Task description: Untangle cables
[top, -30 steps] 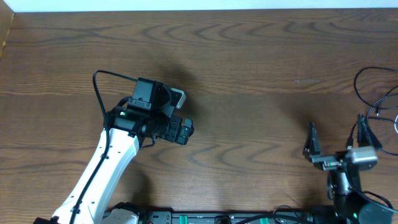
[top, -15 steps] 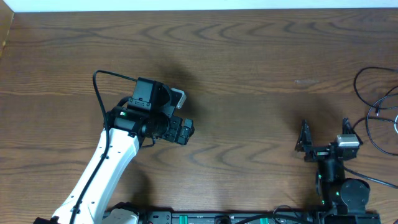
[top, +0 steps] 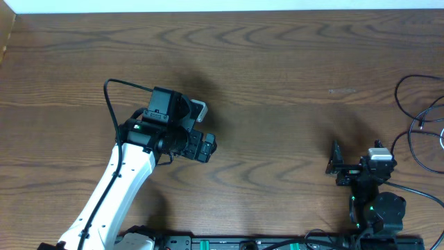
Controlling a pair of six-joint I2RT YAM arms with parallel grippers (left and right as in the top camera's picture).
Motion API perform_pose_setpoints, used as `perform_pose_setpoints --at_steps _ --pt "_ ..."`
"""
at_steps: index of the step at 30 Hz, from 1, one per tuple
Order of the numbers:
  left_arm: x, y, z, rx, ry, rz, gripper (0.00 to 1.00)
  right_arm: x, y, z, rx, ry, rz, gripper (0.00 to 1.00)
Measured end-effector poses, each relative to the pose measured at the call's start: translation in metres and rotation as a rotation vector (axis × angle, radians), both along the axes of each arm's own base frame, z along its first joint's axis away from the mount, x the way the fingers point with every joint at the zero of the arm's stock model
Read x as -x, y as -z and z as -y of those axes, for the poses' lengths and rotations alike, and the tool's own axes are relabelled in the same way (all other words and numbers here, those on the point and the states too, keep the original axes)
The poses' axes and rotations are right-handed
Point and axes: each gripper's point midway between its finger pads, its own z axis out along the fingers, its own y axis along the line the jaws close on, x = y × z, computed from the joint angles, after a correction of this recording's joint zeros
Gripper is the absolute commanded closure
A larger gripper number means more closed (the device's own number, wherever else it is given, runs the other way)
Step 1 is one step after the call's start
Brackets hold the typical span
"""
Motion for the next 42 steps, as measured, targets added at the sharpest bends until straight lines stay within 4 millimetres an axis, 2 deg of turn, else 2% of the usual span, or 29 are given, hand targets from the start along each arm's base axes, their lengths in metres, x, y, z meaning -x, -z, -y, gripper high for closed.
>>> perform_pose_setpoints --at_steps 13,21,24,30,31,34,37,40,42 --pt "0.000 0.000 0.000 0.000 0.001 0.002 0.01 0.000 0.000 0.000 -0.054 0.008 -0.002 0.01" --pt "-0.008 -0.003 0.002 0.010 0.000 0.035 0.01 0.000 0.000 0.000 -0.054 0.008 -0.001 0.01" --pt "-0.010 -0.012 0.003 0.021 -0.001 0.072 0.01 0.000 0.000 0.000 -0.055 0.008 -0.001 0.01" --pt "-0.015 -0.062 0.004 0.083 -0.007 0.275 0.01 0.000 0.000 0.000 -0.057 0.008 0.000 0.01" --pt "-0.010 -0.082 0.003 0.103 -0.008 0.345 0.01 0.000 0.000 0.000 -0.057 0.009 0.001 0.01" --pt "-0.001 -0.104 0.000 0.126 -0.008 0.423 0.01 0.000 0.000 0.000 -0.057 0.008 0.001 0.01" --pt "0.020 -0.148 -0.007 0.185 -0.031 0.578 0.01 0.000 -0.001 0.000 -0.057 0.008 0.004 0.01" --pt "0.059 -0.195 -0.019 0.269 -0.072 0.755 0.01 0.000 -0.001 0.000 -0.058 0.009 0.005 0.01" --pt "0.075 -0.204 -0.027 0.289 -0.100 0.796 0.01 0.000 -0.001 0.000 -0.058 0.008 0.005 0.01"
